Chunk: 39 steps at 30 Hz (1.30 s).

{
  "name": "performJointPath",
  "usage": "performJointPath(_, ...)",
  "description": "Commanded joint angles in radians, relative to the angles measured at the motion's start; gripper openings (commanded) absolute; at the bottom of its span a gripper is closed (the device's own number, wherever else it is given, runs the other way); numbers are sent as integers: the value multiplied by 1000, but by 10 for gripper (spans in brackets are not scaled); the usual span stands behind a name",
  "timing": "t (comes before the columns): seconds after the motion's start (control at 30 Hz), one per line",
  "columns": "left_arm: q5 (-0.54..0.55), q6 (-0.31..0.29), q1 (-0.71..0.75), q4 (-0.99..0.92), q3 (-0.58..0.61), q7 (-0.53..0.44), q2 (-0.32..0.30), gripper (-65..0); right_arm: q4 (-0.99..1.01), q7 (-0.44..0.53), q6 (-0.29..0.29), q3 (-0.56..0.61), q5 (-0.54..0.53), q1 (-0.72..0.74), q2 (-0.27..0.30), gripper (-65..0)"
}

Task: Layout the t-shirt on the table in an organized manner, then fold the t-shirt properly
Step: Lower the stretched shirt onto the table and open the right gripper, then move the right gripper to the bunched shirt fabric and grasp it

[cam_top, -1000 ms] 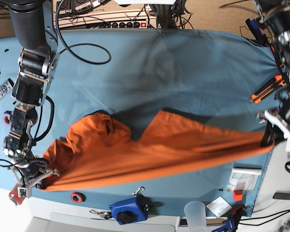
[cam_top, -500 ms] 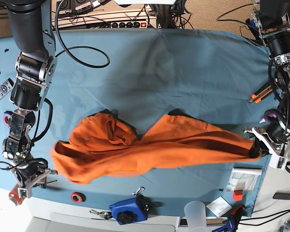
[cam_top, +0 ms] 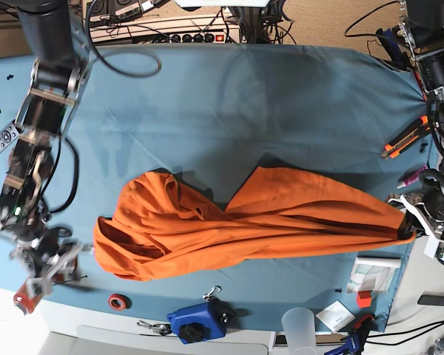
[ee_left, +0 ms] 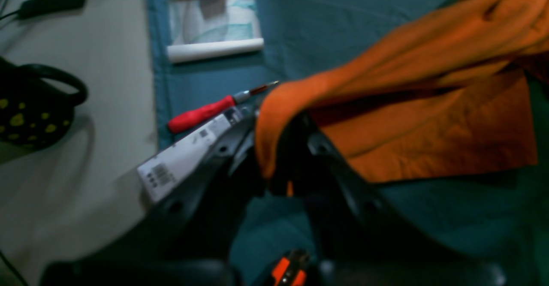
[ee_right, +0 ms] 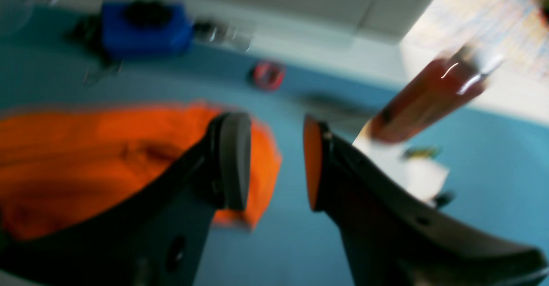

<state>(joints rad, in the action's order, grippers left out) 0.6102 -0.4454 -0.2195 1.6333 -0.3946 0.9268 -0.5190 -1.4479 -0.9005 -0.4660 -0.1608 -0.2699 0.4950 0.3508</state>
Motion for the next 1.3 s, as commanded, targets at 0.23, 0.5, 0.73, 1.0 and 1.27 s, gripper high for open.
performJointPath(0.23,11,3,-25,15,-10,-29,-38,-650,-16,19,8,-4,-21,-208,-44,-433)
performJointPath(0.5,10,2,-24,15,-10,-27,-38,-650,-16,90,84,-5,46,-384,-146,-433)
performJointPath(0.73,11,2,-24,15,-10,-28,-38,-650,-16,185,119,-5,80,-434,-227,-433)
performJointPath(1.0,16,3,-24,15,-10,-29,-38,-650,-16,204,149,-4,78,-431,-243,-433)
performJointPath(1.27,44,2,-24,15,-10,-29,-37,-650,27,210,149,-4,57,-431,-243,-650)
